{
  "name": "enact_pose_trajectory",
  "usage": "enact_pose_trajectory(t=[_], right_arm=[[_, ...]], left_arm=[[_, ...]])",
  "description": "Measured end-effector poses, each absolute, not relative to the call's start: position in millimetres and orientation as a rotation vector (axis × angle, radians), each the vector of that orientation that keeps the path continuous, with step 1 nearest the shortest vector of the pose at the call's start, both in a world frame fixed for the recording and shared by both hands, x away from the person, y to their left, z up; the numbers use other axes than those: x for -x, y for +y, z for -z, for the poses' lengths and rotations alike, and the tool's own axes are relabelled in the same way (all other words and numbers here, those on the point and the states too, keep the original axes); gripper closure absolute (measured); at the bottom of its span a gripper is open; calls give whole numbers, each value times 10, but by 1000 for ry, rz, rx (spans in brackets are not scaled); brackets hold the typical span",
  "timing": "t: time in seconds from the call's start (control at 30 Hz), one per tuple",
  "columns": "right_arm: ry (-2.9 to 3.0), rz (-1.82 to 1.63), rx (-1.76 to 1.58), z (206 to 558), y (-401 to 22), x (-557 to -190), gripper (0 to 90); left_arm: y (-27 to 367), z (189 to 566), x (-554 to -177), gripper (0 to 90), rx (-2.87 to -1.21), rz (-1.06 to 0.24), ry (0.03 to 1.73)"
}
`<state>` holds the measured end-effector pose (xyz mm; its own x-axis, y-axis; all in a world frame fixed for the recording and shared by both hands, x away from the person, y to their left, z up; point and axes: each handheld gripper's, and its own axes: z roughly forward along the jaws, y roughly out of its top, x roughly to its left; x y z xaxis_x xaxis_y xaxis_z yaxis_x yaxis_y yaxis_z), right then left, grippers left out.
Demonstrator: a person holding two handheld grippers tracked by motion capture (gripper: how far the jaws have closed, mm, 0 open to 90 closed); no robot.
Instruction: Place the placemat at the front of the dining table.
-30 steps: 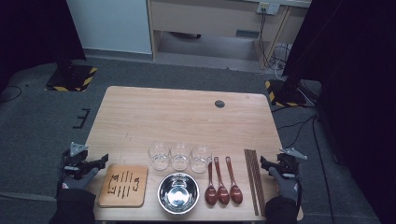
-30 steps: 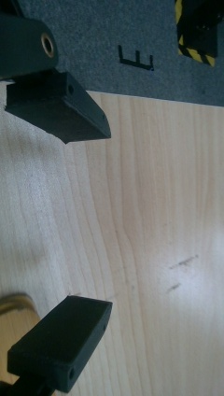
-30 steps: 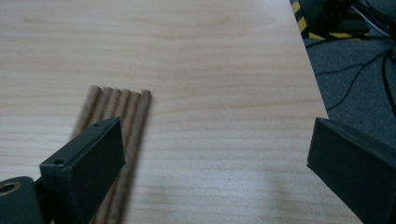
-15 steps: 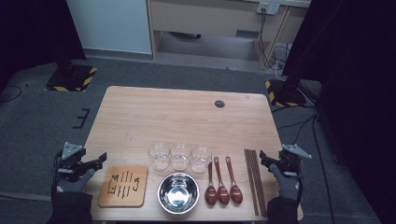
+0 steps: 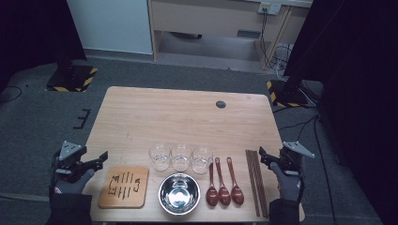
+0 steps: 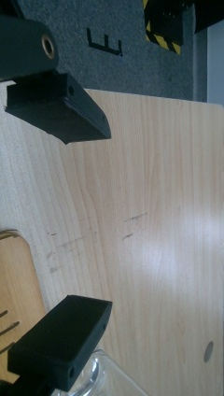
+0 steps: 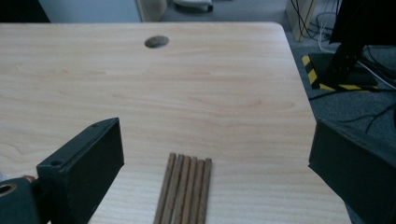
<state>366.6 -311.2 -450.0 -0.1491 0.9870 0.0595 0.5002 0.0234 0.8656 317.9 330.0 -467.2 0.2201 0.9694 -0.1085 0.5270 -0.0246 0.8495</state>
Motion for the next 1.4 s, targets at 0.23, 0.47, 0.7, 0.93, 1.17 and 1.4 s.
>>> enact_pose_trajectory(t=[0.23,0.47,0.7,0.93,1.17,1.4], right_arm=[[1705,-1080,-1468,4329,-2959,-3622,28],[1733,-1095,-1410,4164,-2745,-3656,22],[1754,-1152,-1344,3978,-2571,-3670,28],[1770,-1179,-1295,3816,-2389,-3690,26],[1770,-1222,-1292,3704,-2147,-3733,25],[1774,-1227,-1268,3632,-1862,-3770,25]], left_arm=[[3269,4570,-3209,139,-1661,-673,1401],[3189,4463,-3298,138,-1666,-686,1364],[3149,4449,-3322,135,-1667,-674,1356],[3165,4556,-3327,133,-1674,-652,1373],[3158,4592,-3331,133,-1688,-649,1380],[3167,4633,-3317,131,-1697,-644,1389]])
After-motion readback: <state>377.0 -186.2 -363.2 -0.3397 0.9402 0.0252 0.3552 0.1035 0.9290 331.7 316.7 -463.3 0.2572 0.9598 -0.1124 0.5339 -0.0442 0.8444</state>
